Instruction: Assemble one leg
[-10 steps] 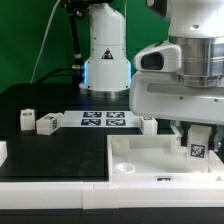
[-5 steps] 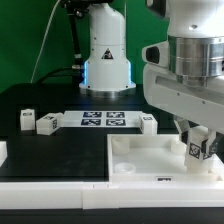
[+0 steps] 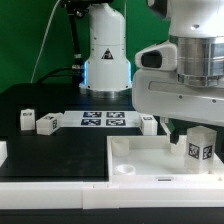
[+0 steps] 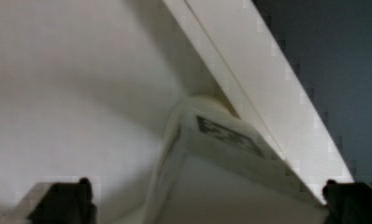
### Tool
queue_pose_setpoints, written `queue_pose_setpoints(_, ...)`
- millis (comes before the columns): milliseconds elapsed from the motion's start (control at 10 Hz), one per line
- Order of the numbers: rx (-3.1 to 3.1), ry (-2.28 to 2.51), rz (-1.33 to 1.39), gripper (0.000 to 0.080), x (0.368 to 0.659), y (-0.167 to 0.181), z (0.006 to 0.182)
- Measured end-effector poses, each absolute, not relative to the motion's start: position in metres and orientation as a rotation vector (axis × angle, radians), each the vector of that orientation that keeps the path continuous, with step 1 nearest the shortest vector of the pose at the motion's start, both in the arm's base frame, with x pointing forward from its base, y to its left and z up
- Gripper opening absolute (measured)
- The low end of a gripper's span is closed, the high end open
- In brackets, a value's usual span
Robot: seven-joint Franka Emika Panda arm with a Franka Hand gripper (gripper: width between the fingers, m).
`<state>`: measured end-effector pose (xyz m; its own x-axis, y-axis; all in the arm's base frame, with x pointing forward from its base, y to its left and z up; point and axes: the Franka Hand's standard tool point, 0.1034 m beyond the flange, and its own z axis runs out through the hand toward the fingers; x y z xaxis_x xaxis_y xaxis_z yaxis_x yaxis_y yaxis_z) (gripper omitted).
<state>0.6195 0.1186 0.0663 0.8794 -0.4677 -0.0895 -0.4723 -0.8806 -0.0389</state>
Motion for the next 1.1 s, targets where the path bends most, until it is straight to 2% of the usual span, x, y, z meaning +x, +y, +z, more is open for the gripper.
queue_pose_setpoints(500,-3.044,-0.495,0.036,0.0648,0.6229,0.1163,0.0653)
queue_pose_setpoints(800,-3.019,-0.626,0.033,0.0639,0.6231,0.1144,0.0649)
queue_pose_setpoints(900,-3.019,-0.626,0.033,0.0449,0.6230,0.1143,0.0648)
queue_pose_setpoints(1000,-3.019,-0.622,0.034,0.0305,0.6230,0.1144,0.0648)
queue_pose_setpoints(1100,-3.034,-0.543,0.036,0.0288,0.6230,0.1144,0.0647)
